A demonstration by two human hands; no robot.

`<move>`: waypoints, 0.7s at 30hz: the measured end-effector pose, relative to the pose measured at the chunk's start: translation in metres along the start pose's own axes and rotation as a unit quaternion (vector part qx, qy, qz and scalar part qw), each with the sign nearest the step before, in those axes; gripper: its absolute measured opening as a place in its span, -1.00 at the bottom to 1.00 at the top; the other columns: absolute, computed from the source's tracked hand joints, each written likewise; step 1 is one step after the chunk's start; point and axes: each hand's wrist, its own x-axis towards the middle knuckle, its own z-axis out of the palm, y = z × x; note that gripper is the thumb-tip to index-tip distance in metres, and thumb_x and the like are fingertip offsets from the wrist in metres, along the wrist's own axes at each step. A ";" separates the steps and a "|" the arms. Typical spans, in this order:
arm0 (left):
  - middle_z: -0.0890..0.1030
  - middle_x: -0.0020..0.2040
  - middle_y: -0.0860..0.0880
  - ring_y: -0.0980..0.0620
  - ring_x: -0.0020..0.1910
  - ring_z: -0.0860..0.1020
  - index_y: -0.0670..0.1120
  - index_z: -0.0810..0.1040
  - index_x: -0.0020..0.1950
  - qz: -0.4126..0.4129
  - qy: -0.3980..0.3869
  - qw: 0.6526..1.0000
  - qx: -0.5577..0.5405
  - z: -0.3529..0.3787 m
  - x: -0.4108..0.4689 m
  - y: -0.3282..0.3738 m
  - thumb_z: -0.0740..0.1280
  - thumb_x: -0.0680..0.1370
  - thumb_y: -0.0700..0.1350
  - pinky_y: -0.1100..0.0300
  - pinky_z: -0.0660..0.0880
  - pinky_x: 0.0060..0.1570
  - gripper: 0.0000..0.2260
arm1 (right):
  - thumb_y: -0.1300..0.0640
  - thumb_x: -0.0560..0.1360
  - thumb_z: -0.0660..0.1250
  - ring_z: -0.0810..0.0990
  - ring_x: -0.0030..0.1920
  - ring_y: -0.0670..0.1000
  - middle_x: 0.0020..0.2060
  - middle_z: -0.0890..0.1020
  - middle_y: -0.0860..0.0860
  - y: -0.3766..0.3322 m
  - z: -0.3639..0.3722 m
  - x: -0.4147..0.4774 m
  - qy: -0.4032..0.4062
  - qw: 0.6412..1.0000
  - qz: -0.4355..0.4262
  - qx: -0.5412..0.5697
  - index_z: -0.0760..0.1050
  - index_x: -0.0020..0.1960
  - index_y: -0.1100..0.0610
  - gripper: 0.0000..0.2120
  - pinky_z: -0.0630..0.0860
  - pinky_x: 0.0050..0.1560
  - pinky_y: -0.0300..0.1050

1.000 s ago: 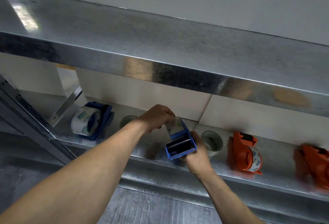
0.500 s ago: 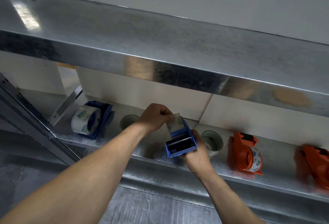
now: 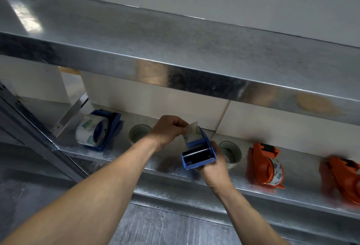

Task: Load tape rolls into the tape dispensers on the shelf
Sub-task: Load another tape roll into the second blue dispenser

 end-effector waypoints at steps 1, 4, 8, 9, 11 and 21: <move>0.70 -0.09 -0.13 -0.14 0.02 0.65 -0.13 0.69 -0.13 0.000 0.009 1.000 0.003 0.000 0.000 0.000 0.42 0.45 -0.30 -0.07 0.59 0.12 -0.90 | 0.42 0.35 0.50 0.62 -0.20 -0.05 -0.18 0.64 0.02 0.000 0.000 0.000 -0.001 1.000 0.000 -0.005 0.45 -0.03 0.02 -0.60 0.57 -0.23 -0.30; 0.70 -0.13 -0.16 -0.18 -0.07 0.65 -0.14 0.69 -0.17 0.004 0.034 0.999 0.014 0.000 0.000 -0.002 0.43 0.47 -0.24 -0.13 0.59 0.05 -0.95 | 0.42 0.33 0.50 0.62 -0.23 -0.13 -0.19 0.64 -0.01 0.003 0.002 0.001 0.000 0.999 -0.008 -0.031 0.44 -0.04 0.01 -0.58 0.56 -0.25 -0.32; 0.70 -0.16 -0.07 0.04 -0.18 0.62 -0.12 0.69 -0.17 0.024 0.054 0.998 0.022 0.002 -0.003 -0.002 0.42 0.50 -0.21 0.00 0.60 -0.02 -0.92 | 0.38 0.31 0.51 0.61 -0.22 -0.19 -0.21 0.64 -0.03 0.006 0.004 0.006 0.012 0.997 -0.021 -0.074 0.45 -0.03 0.02 -0.60 0.53 -0.27 -0.35; 0.70 -0.15 -0.03 0.06 -0.17 0.62 -0.10 0.69 -0.16 0.029 0.060 0.998 0.018 0.002 -0.003 -0.002 0.41 0.51 -0.21 0.03 0.59 -0.01 -0.91 | 0.36 0.30 0.51 0.62 -0.22 -0.19 -0.22 0.64 -0.04 0.007 0.004 0.006 0.017 0.996 -0.024 -0.085 0.45 -0.04 0.00 -0.60 0.55 -0.25 -0.29; 0.70 -0.13 0.00 0.06 -0.16 0.63 -0.08 0.68 -0.14 0.037 0.072 0.997 0.010 0.003 -0.004 -0.003 0.39 0.52 -0.21 0.07 0.59 -0.03 -0.90 | 0.29 0.29 0.52 0.64 -0.21 -0.14 -0.23 0.66 -0.07 0.008 0.005 0.007 0.023 0.995 -0.015 -0.100 0.47 -0.04 -0.03 -0.62 0.63 -0.18 -0.10; 0.61 -0.26 0.06 0.13 -0.25 0.53 -0.06 0.61 -0.21 0.066 0.071 0.994 0.053 0.009 -0.007 0.003 0.36 0.56 -0.16 0.24 0.41 -0.19 -0.85 | 0.25 0.08 0.45 0.67 -0.18 0.01 -0.21 0.68 0.01 -0.002 0.007 -0.002 0.008 0.999 -0.013 -0.037 0.53 -0.04 0.06 -0.55 0.63 -0.16 -0.01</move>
